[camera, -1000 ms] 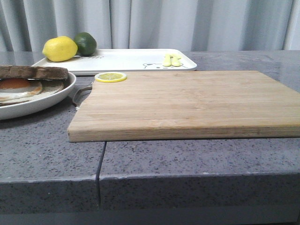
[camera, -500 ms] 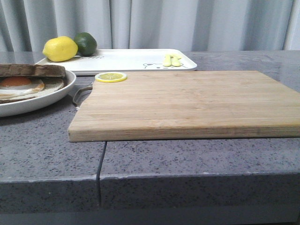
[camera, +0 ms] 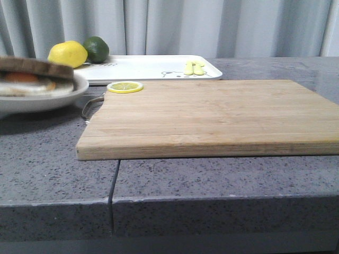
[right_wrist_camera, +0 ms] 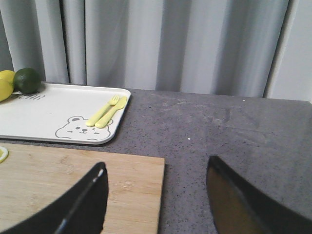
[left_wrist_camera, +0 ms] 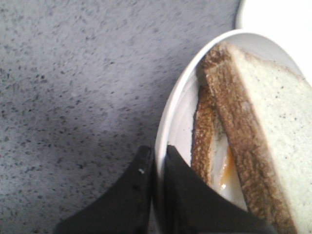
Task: Place bread and move sandwich to tray
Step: 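Grasp the plate rim with the left gripper and lift it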
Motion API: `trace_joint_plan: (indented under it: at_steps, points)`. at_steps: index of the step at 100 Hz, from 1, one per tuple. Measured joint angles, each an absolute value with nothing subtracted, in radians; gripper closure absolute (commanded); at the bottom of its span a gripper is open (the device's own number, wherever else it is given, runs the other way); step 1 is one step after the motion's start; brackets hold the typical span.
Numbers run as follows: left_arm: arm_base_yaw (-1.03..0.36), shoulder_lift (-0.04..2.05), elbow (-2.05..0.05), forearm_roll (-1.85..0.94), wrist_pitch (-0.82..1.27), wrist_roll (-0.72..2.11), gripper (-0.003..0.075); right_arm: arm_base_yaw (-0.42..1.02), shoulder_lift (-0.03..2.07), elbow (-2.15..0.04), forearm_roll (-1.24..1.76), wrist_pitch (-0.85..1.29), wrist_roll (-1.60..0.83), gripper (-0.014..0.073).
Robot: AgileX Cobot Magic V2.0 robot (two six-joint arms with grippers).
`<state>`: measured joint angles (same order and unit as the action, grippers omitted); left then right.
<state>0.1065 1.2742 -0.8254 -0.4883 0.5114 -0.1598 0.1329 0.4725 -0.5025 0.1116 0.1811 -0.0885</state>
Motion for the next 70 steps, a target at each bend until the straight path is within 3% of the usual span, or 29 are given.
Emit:
trace_joint_plan:
  at_steps: [42,70]
  points:
    - [0.107,1.237,-0.976,-0.549,0.556,-0.160,0.0740,0.133,0.472,-0.502,0.112,0.172,-0.089,0.0146]
    - [0.070,1.430,-1.196,-0.570,0.637,-0.119,0.0739,0.133,0.472,-0.502,0.112,0.167,-0.089,0.0146]
